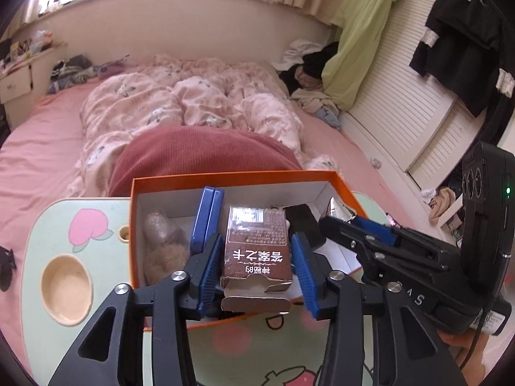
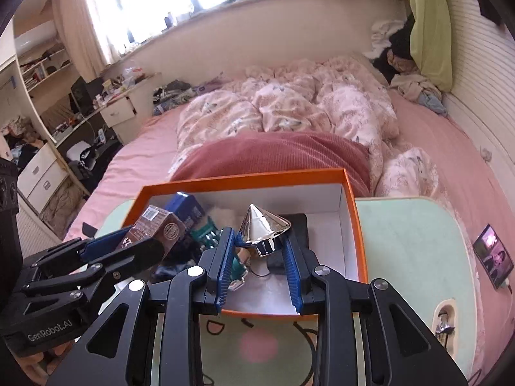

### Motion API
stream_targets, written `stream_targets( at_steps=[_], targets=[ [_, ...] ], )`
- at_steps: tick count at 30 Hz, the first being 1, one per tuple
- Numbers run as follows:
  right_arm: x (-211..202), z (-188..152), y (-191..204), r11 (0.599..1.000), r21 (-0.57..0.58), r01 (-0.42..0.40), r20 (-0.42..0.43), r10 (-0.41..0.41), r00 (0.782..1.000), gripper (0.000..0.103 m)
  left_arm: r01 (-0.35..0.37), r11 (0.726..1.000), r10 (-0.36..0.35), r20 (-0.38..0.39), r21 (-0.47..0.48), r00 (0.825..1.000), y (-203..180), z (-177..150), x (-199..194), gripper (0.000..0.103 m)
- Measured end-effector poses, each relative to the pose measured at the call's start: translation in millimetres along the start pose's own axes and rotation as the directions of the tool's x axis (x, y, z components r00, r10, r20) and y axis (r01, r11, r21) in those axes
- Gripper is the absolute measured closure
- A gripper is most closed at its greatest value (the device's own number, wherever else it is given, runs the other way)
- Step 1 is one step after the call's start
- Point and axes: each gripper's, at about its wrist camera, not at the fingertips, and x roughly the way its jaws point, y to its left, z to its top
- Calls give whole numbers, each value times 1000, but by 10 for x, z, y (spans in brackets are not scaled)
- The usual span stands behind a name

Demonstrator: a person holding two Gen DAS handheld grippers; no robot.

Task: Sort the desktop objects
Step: 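Lower the milk carton and silver knob into the orange box and release both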

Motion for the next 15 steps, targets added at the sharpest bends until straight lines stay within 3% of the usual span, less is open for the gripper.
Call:
stream_targets(
  at_steps=[2,5,7,10,13,15],
  targets=[
    [115,8,-103,999,50,-21,-67,24,997,71,33,999,-33,3,-22,999,38,12,56,44],
    [-50,-88,-170,996,72,-49,-8,50,999,68,43,998,-40,51,-51,998,77,-15,-80,38],
    [-171,-133,-129,999,43,-17,20,16,1000,60,43,997,-38,92,-56,995,106,-51,-223,31],
    [-338,-230,-44,1000,-10,1,60,0,998,58,16,999,-11,131,-35,991,105,-137,-423,25],
    [-448,-401,71,998,-64,13,57,-10,998,56,-5,1000,6,119,-11,993,75,-314,-564,19],
    [-493,-578,135,995,-95,18,36,-15,999,46,-5,1000,4,98,3,995,54,-492,-622,18]
  ],
)
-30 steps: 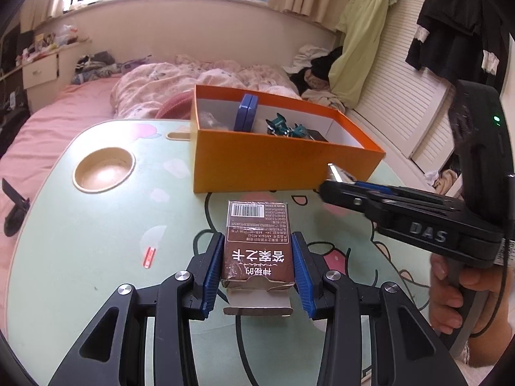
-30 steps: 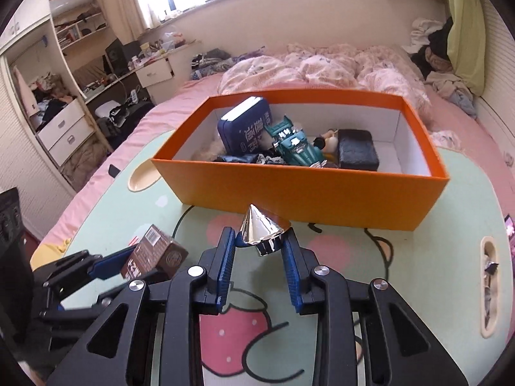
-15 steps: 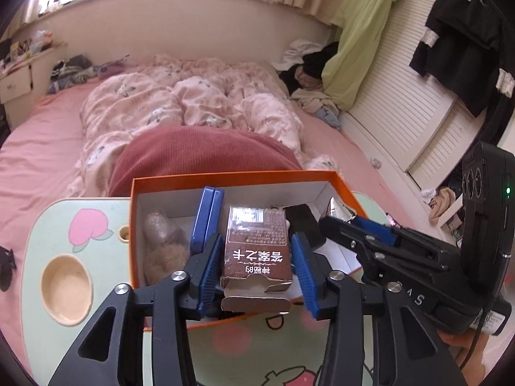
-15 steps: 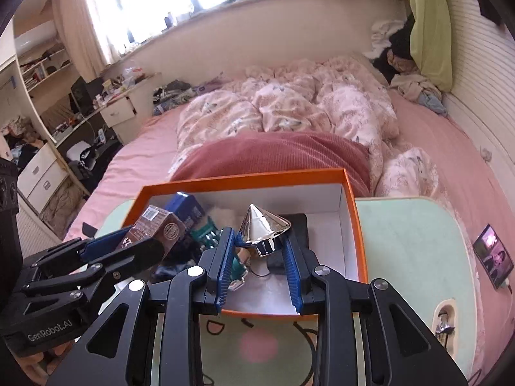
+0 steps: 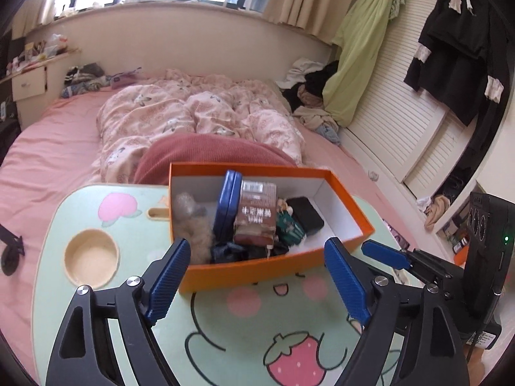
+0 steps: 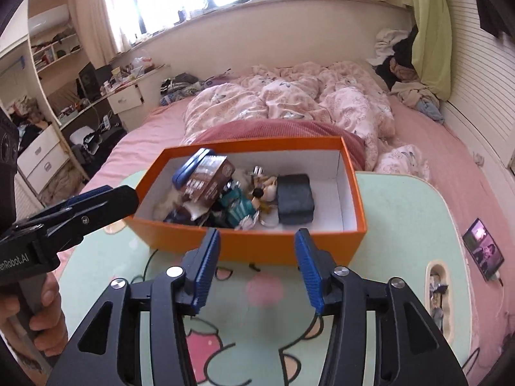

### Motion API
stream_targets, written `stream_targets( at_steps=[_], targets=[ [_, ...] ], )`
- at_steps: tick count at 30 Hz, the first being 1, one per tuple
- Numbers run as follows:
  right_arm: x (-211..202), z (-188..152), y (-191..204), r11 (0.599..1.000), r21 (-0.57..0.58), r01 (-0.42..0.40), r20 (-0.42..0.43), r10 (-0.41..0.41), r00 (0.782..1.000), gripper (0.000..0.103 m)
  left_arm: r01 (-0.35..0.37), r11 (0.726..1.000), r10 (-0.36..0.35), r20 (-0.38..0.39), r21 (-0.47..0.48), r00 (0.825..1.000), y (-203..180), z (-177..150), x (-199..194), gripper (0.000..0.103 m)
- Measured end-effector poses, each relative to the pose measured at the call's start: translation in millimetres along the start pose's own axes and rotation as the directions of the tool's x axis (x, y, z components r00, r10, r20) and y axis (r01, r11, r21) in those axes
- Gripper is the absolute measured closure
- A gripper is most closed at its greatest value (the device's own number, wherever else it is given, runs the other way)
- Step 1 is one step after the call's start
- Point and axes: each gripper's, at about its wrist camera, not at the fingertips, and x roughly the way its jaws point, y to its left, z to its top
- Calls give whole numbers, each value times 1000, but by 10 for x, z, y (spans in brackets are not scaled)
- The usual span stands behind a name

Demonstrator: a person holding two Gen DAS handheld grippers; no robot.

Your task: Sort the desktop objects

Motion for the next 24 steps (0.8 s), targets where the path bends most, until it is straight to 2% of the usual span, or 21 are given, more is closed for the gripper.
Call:
stream_targets(
  at_steps=[2,6,9,12,13,14,16,18,24],
  targets=[
    [-36,-179,57,1000,-16,28,-10,-28,1000,40,-3,1000,3,-26,5,1000,-20,-206,-32,17],
    [44,-426,22,998,9,54,-73,-53,996,40,-39,999,38,-108,-6,993,-27,-582,24,17],
    [131,-499,-35,995,36,89,-121,-84,989,40,-105,994,103,-131,-11,986,-9,-719,99,17],
    [205,-568,-76,987,35,159,-166,-152,974,39,-106,994,97,-196,-33,976,87,-790,228,15],
    [191,-584,-63,983,26,180,-154,-174,973,29,-123,992,119,-174,-14,978,81,-799,214,11],
    [197,-595,-57,982,18,190,-156,-185,970,17,-163,987,160,-182,-2,970,85,-822,235,0],
    [232,-614,-12,981,-20,195,-169,-196,966,8,-244,968,250,-155,57,956,54,-873,258,0],
    [247,-612,-35,980,-9,197,-166,-196,967,0,-312,945,325,-163,103,932,15,-890,305,0],
    [234,-622,-63,979,-13,201,-157,-201,967,0,-307,947,319,-162,96,934,27,-872,294,0]
  ],
)
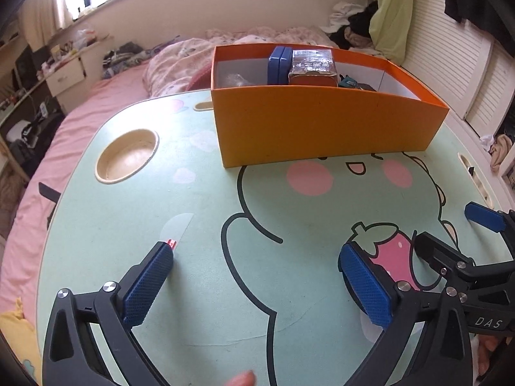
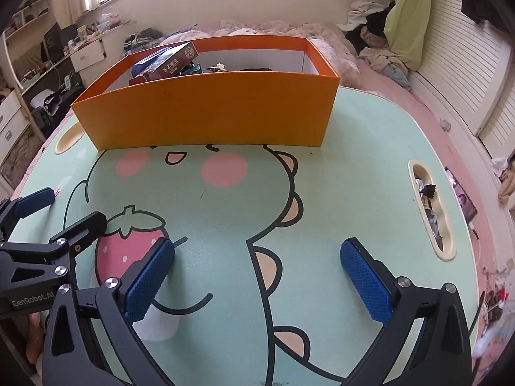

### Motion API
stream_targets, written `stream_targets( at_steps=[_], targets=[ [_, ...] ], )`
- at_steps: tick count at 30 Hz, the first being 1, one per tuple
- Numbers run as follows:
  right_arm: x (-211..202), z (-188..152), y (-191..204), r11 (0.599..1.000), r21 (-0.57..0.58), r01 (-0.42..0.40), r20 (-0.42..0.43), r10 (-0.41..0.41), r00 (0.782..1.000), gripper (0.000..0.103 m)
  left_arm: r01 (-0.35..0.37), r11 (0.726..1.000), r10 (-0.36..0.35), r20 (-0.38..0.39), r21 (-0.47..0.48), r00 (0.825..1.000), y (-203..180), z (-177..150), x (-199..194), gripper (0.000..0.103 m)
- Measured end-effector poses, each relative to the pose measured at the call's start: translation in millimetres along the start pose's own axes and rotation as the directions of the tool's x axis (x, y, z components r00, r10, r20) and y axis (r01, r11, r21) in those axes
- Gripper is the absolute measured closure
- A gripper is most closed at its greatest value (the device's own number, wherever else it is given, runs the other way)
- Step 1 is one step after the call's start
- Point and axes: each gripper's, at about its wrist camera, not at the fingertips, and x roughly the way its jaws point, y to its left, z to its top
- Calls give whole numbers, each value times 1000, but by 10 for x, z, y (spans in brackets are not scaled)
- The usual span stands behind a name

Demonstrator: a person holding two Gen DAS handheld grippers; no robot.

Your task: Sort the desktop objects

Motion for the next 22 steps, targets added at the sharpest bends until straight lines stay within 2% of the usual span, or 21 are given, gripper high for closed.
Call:
stream_targets(
  at_steps=[22],
  targets=[
    [11,-53,22,1000,-16,-9,6,9,1000,0,6,1000,-6,4,7,1000,3,11,49,0]
  ],
)
